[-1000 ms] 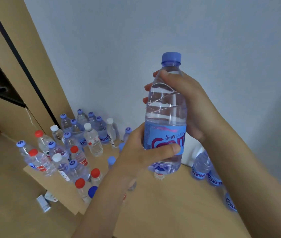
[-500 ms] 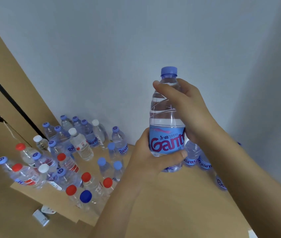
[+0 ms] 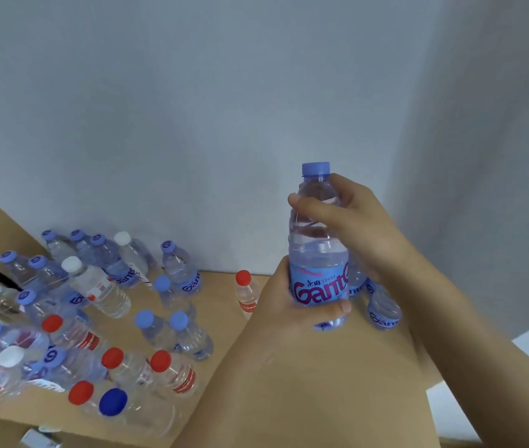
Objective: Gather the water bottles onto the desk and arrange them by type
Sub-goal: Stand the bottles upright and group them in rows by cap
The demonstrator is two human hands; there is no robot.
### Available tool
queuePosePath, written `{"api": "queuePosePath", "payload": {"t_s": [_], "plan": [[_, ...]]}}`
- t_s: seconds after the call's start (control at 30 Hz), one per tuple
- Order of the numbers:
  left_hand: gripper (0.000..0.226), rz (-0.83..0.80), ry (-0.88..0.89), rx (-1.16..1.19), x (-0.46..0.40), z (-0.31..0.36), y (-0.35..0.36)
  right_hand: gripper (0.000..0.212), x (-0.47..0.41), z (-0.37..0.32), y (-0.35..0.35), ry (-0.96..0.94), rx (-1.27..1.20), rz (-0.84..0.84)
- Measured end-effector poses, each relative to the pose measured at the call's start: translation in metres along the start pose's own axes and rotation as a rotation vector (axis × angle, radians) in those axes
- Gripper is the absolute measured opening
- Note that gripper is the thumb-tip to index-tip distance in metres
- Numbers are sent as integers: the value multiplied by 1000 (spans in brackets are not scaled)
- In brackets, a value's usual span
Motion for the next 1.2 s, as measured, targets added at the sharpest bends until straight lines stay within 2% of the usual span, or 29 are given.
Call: {"api": "queuePosePath", "payload": {"t_s": [0.17,0.37,0.63,0.7,0.8,0.93,1.07,1.2], "plan": [[53,-83,-31,9,-27,-54,17,22,13,57,-21,115,14,30],[66,-98,-164,-43,-43,-144,29,24,39,138,-38,288,56,64],[64,-128,-261,-70,-54,-222,56,18,75,218,-41,374,-1,116],[60,-116,-276,-61,-54,-233,59,18,80,232,-44,384,17,127],[53,-109,-291,-70,-57,-244,64,28,86,250,-43,466,62,91],[57,-87,-271,-118,-63,-249,64,33,92,241,-53,383,154,252],[64,-72,-192,-133,-71,-246,63,45,92,246,-47,376,59,207],[55,-39,-133,-139,-84,-240,59,55,85,248,-49,349,93,185]]}}
Point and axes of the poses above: each hand's wrist, its own x-axis away from the middle knuckle, its own y-axis out of the palm, z = x × y, the point moved 10 cm from there along -x, towards the middle knuckle, and after that the axes turned 14 degrees about -z, right-handed, at the moved point
